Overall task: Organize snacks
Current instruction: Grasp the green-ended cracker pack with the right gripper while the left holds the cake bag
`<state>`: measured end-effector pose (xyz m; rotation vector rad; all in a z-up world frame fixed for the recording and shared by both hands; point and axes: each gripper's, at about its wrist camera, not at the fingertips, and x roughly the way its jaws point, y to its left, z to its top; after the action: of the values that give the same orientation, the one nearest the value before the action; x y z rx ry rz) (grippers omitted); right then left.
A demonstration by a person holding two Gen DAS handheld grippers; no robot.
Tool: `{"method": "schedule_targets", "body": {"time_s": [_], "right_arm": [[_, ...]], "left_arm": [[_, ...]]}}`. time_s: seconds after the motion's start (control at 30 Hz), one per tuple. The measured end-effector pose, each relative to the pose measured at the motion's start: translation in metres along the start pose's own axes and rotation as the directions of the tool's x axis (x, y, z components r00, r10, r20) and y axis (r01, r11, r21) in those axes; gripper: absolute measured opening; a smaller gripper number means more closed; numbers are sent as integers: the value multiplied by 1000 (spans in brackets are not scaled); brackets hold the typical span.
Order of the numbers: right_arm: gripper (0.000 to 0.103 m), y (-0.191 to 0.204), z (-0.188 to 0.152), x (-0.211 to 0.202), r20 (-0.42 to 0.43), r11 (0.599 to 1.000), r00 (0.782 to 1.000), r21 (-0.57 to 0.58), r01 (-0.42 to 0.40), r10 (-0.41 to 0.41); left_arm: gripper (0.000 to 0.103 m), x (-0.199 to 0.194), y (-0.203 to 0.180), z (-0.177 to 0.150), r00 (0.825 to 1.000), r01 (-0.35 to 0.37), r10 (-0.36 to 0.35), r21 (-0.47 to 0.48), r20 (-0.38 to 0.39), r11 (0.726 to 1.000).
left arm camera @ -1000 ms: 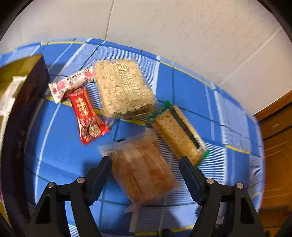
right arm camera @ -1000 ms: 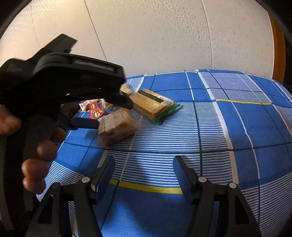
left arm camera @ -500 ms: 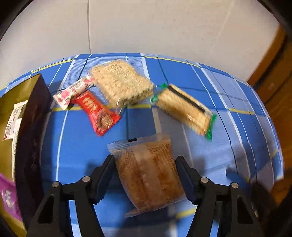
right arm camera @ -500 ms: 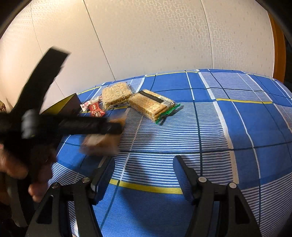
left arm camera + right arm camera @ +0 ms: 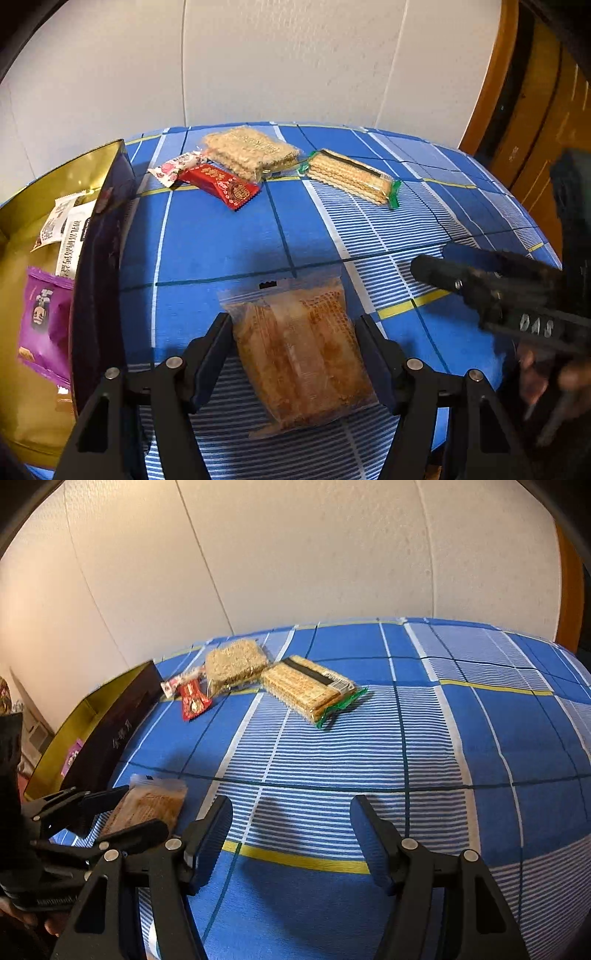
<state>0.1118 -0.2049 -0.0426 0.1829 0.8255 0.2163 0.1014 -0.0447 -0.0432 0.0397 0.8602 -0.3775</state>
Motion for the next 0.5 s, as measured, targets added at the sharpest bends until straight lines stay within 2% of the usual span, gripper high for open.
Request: {"method": "schedule_targets", "body": {"time_s": [0.23,0.4,0.5], "right_arm": [[67,8,48,8,-22,988,998,-146,55,-59],[67,16,85,48,-97,959,987,-268,95,-125],[68,13,99,70,-140,955,981,-280,95,-138]], "left_arm": [[69,-2,-2,-6,999,-7,7,10,50,1000],[69,-3,-1,-7,998,1,-1,14,66,1000],[69,-4,-1,-8,997,5,-6,16,79,1000]]}}
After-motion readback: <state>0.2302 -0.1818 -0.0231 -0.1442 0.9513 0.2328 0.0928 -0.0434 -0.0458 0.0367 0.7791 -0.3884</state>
